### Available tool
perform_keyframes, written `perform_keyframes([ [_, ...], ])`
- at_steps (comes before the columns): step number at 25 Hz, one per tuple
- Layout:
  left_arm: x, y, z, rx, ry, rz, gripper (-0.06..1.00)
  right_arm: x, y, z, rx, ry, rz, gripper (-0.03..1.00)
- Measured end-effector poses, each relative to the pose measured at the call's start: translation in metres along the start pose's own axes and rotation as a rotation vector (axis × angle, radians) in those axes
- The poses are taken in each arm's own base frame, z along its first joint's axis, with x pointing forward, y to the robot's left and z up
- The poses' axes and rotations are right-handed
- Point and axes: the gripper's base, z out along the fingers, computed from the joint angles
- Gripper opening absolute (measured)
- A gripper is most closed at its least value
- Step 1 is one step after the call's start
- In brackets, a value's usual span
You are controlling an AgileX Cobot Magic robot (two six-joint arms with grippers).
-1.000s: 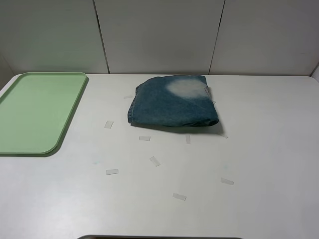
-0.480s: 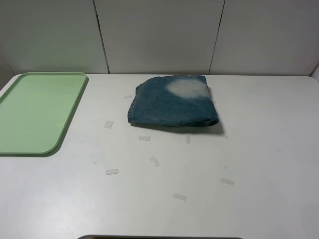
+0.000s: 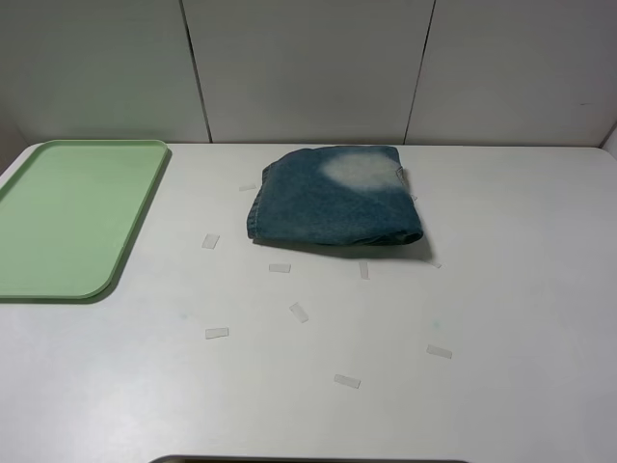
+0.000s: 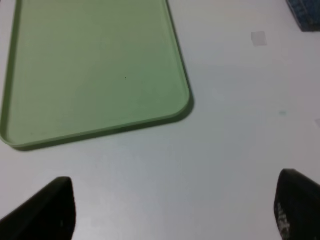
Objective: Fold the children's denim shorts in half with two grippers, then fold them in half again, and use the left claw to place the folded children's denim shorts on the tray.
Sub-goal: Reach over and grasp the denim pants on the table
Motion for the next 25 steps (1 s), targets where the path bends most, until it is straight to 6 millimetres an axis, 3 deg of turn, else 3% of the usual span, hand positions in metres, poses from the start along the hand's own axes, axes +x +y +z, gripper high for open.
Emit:
perform_keyframes([
  [25, -0.0002, 0.0004, 0.0000, -0.004, -0.002, 0.002, 0.79, -0.0003, -0.0009, 0.0000, 0.009, -0.003, 0.032, 0.69],
])
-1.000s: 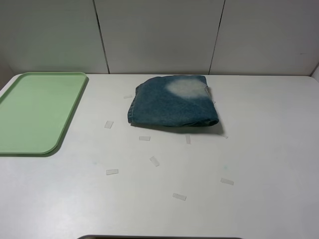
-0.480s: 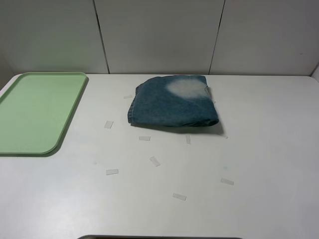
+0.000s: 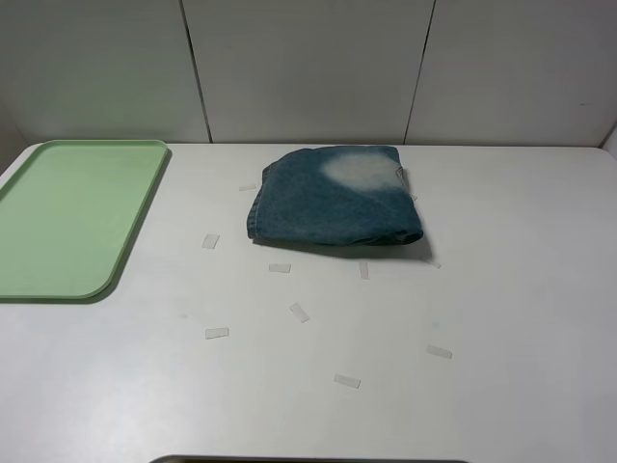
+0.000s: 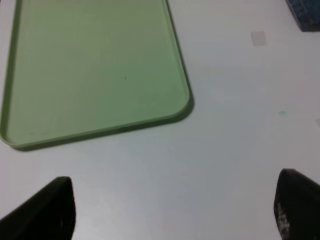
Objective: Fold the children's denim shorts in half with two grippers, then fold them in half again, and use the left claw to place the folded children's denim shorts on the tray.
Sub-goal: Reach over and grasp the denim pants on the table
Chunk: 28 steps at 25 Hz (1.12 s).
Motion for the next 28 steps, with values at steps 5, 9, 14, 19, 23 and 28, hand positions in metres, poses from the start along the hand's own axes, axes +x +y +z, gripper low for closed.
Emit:
perform_keyframes([
  [5, 0.000, 0.000, 0.000, -0.005, 0.000, 0.003, 0.79, 0.000, 0.000, 0.000, 0.000, 0.000, 0.000, 0.69],
  [9, -0.001, 0.001, 0.000, -0.006, -0.016, 0.004, 0.79, 0.000, 0.000, 0.000, 0.000, 0.000, 0.000, 0.69],
  [14, -0.002, 0.000, 0.000, -0.002, -0.018, 0.002, 0.79, 0.000, 0.000, 0.000, 0.000, 0.000, 0.000, 0.69],
  [19, -0.002, -0.003, 0.000, 0.034, -0.017, -0.029, 0.79, 0.000, 0.000, 0.000, 0.000, 0.000, 0.000, 0.69],
  [23, -0.002, -0.003, -0.001, 0.036, -0.021, -0.038, 0.79, 0.000, 0.000, 0.000, 0.000, 0.000, 0.000, 0.69],
  [28, -0.015, -0.006, -0.005, 0.090, -0.137, -0.159, 0.79, 0.000, 0.000, 0.000, 0.000, 0.000, 0.000, 0.69],
])
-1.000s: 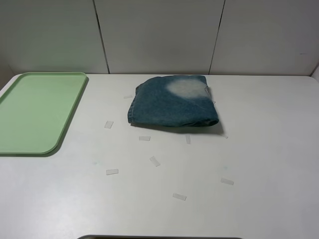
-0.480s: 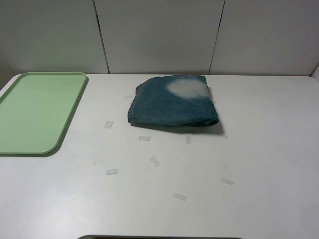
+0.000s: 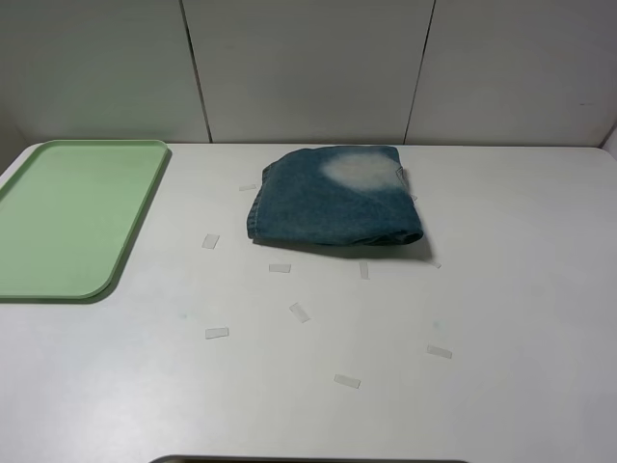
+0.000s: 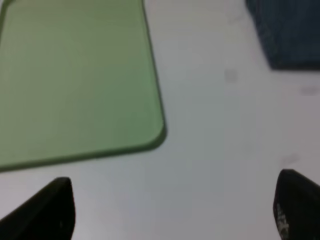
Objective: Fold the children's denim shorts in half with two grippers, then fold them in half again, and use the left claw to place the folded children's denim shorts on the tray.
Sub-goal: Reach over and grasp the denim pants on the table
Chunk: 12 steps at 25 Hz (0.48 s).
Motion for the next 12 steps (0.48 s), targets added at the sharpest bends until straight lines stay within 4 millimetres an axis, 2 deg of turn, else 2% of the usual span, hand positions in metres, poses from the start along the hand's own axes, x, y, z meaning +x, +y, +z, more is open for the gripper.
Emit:
perform_keyframes([
  [5, -0.017, -0.011, 0.001, 0.132, -0.139, -0.161, 0.79, 0.000, 0.000, 0.000, 0.000, 0.000, 0.000, 0.69],
  [12, -0.033, -0.025, 0.034, 0.227, -0.010, -0.323, 0.79, 0.000, 0.000, 0.000, 0.000, 0.000, 0.000, 0.69],
])
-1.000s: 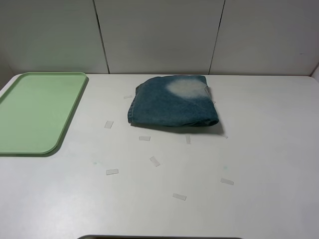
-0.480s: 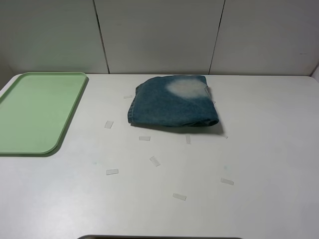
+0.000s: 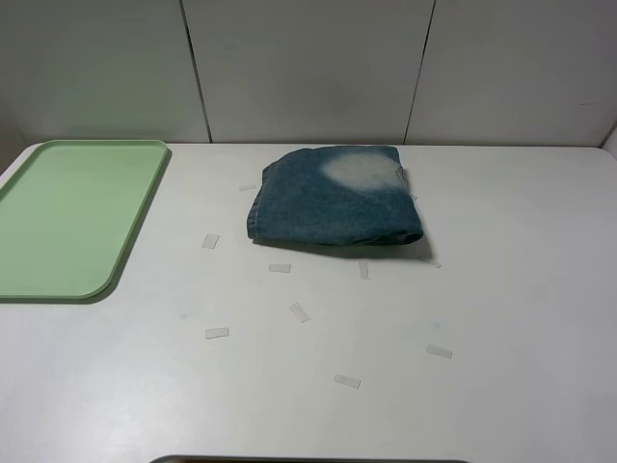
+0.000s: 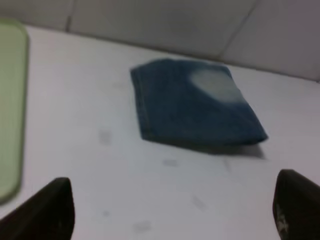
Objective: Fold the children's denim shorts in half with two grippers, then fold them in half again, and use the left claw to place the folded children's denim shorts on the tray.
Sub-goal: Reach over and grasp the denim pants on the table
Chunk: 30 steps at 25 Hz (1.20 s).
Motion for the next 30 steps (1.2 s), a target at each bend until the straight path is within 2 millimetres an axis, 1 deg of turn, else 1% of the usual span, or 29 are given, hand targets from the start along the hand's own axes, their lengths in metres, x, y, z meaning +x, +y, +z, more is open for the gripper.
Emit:
perform_keyframes([
  [3, -0.004, 0.001, 0.019, -0.017, 0.054, -0.025, 0.79, 0.000, 0.000, 0.000, 0.000, 0.000, 0.000, 0.69],
  [6, -0.006, 0.003, 0.039, -0.048, 0.116, -0.005, 0.79, 0.000, 0.000, 0.000, 0.000, 0.000, 0.000, 0.69],
  [10, -0.003, 0.009, 0.067, -0.088, 0.243, 0.024, 0.79, 0.000, 0.000, 0.000, 0.000, 0.000, 0.000, 0.69],
  [11, -0.003, 0.009, 0.067, -0.088, 0.243, 0.024, 0.79, 0.000, 0.000, 0.000, 0.000, 0.000, 0.000, 0.69],
  [14, -0.001, 0.010, 0.087, -0.080, 0.287, 0.001, 0.79, 0.000, 0.000, 0.000, 0.000, 0.000, 0.000, 0.69],
  [17, -0.002, 0.010, 0.104, -0.059, 0.294, -0.023, 0.79, 0.000, 0.000, 0.000, 0.000, 0.000, 0.000, 0.69],
  [18, -0.001, 0.011, 0.115, -0.049, 0.303, -0.034, 0.79, 0.000, 0.000, 0.000, 0.000, 0.000, 0.000, 0.69],
  [21, 0.005, 0.014, 0.132, -0.046, 0.352, -0.056, 0.79, 0.000, 0.000, 0.000, 0.000, 0.000, 0.000, 0.69],
  [26, 0.014, 0.018, 0.156, -0.038, 0.406, -0.106, 0.79, 0.000, 0.000, 0.000, 0.000, 0.000, 0.000, 0.69],
  [30, 0.021, 0.021, 0.170, -0.028, 0.438, -0.123, 0.79, 0.000, 0.000, 0.000, 0.000, 0.000, 0.000, 0.69],
])
